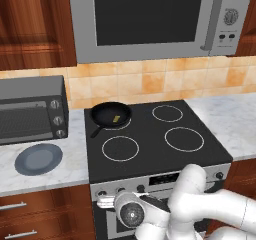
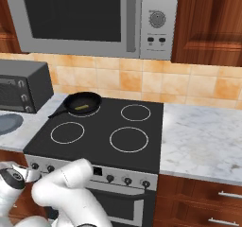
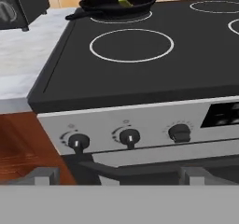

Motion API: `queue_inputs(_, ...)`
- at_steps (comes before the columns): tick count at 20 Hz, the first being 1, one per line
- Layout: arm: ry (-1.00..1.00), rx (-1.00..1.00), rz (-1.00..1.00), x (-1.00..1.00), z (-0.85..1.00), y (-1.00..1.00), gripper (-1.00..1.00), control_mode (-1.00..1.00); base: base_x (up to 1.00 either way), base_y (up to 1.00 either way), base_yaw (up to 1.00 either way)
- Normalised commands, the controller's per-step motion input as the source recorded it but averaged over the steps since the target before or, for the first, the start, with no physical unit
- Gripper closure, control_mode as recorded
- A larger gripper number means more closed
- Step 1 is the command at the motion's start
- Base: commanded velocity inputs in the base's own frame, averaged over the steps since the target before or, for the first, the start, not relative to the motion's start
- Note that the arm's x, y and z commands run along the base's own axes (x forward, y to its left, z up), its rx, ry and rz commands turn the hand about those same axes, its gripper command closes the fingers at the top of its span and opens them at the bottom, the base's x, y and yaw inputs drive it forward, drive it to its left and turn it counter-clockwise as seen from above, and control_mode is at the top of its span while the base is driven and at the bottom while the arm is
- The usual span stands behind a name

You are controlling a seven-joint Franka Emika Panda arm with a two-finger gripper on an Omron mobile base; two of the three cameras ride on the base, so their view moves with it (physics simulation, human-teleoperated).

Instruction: Pick up the butter stick and place it in the pan. Then turn on the burner for the pan.

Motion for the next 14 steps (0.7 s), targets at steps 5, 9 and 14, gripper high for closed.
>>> queue_inputs(5,-0.1,0.0,0.02,0.02,-0.2,-0.03,-1.0,-1.0,0.0,0.0,0.0)
queue_inputs(9,-0.06,0.0,0.0,0.21,-0.21,-0.06,-1.0,-1.0,0.0,0.0,0.0)
queue_inputs(14,-0.04,0.0,0.0,0.33,-0.25,-0.11,-1.0,-1.0,0.0,0.0,0.0)
